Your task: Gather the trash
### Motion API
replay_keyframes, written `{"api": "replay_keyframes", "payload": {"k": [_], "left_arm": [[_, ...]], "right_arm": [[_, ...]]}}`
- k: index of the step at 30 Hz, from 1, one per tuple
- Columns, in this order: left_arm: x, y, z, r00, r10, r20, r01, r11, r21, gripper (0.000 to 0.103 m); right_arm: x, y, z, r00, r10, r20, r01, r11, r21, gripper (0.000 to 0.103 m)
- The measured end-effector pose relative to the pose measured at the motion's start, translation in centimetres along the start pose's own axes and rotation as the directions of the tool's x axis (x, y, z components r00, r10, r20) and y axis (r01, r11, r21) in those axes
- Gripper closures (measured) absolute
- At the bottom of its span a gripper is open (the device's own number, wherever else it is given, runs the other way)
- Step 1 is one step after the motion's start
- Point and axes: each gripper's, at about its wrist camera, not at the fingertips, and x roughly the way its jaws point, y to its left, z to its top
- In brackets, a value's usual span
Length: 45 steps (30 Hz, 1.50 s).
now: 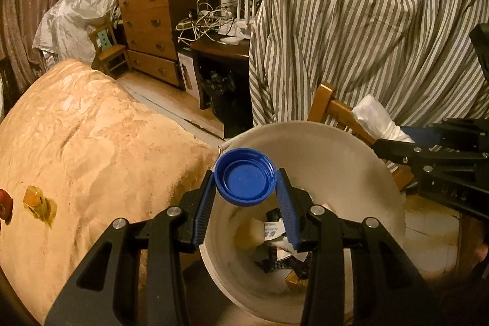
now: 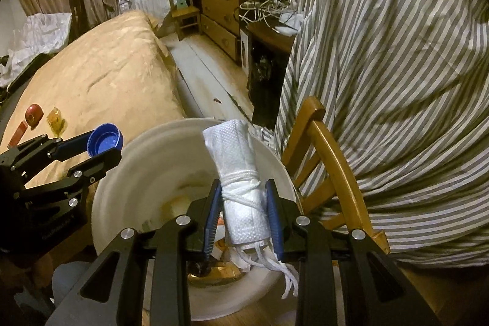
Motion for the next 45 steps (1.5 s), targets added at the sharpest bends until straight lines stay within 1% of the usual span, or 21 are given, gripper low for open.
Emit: {"api": "replay_keyframes", "payload": {"k": [8, 33, 35, 36, 37, 38, 39, 44, 45], "left_arm": [[0.7, 0.1, -0.2, 1.0, 0.012, -0.02, -0.012, 1.0, -0.004, 0.064], [1.3, 0.3, -0.3, 1.0, 0.009, -0.024, -0.009, 1.0, -0.008, 0.064], [1.3, 0.4, -0.4, 1.0, 0.01, -0.023, -0.01, 1.0, -0.007, 0.064], [1.4, 0.3, -0.4, 1.0, 0.011, -0.024, -0.011, 1.0, 0.0, 0.058], [1.4, 0.4, -0.4, 1.0, 0.008, -0.03, -0.008, 1.0, 0.001, 0.049], [1.4, 0.5, -0.4, 1.0, 0.011, -0.028, -0.011, 1.0, -0.001, 0.029], [1.3, 0.6, -0.4, 1.0, 0.021, -0.016, -0.021, 1.0, -0.002, 0.022], [1.4, 1.2, -0.6, 1.0, 0.017, -0.018, -0.017, 1.0, -0.012, 0.022], [1.5, 1.3, -0.7, 1.0, 0.012, -0.021, -0.012, 1.0, -0.015, 0.022]], "right_arm": [[0.6, 0.3, -0.5, 1.0, 0.006, -0.017, -0.006, 1.0, 0.001, 0.074], [1.0, 1.3, -0.8, 1.0, 0.015, -0.022, -0.015, 1.0, -0.005, 0.073], [1.0, 1.4, -0.7, 1.0, 0.014, -0.022, -0.014, 1.0, -0.004, 0.069], [0.9, 1.3, -0.7, 1.0, 0.012, -0.018, -0.012, 1.0, -0.001, 0.058], [0.9, 1.2, -0.7, 1.0, 0.011, -0.012, -0.011, 1.0, 0.004, 0.049], [0.8, 1.2, -0.6, 1.0, 0.012, -0.005, -0.012, 1.0, 0.01, 0.049], [0.7, 1.2, -0.6, 1.0, 0.011, 0.001, -0.011, 1.0, 0.012, 0.048], [-0.3, 1.2, -0.6, 0.999, 0.025, 0.037, -0.026, 0.999, 0.031, 0.045], [-0.6, 1.2, -0.7, 0.998, 0.032, 0.045, -0.033, 0.999, 0.034, 0.042]]}}
